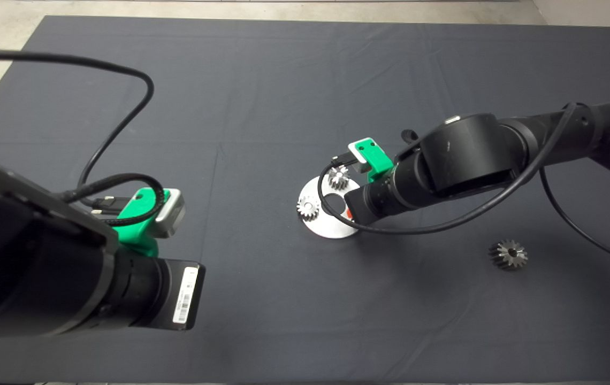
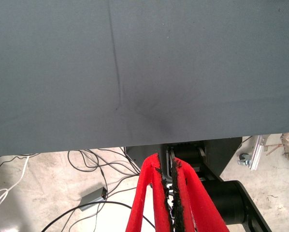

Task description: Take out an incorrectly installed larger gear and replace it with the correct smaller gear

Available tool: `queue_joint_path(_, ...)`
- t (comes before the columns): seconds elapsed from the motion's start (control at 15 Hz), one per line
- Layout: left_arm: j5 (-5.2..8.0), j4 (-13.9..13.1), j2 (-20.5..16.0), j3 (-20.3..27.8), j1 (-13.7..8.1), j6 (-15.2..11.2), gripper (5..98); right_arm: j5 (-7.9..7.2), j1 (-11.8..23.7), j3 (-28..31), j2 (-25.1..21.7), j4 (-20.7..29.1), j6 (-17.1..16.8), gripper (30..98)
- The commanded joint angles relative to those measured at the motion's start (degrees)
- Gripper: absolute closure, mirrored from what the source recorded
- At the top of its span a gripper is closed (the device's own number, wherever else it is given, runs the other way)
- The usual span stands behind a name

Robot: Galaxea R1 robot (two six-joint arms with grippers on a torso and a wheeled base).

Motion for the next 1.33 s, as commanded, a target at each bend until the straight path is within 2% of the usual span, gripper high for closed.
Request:
queue_joint_path(0.0, 4.04, 1.12, 0.05, -0.26, -0.97, -0.39, 98.4, -3.73, 1.01, -0.11, 0.42, -2.33, -0.12, 92.8)
queue_joint_path(0.2, 4.04, 1.29, 0.05, -0.26, -0.97, -0.39, 98.4, -3.73, 0.61, -0.83, 0.24, -3.75, -0.21, 92.9)
queue_joint_path(0.4, 4.04, 1.43, 0.05, -0.26, -0.94, -0.39, 98.4, -4.08, -1.8, -2.13, -0.07, -6.86, -1.0, 93.0)
queue_joint_path(1.27, 4.13, 1.73, -0.49, 0.62, -0.97, -0.39, 98.4, -4.43, -1.57, -2.04, -0.73, -7.95, -1.17, 93.1)
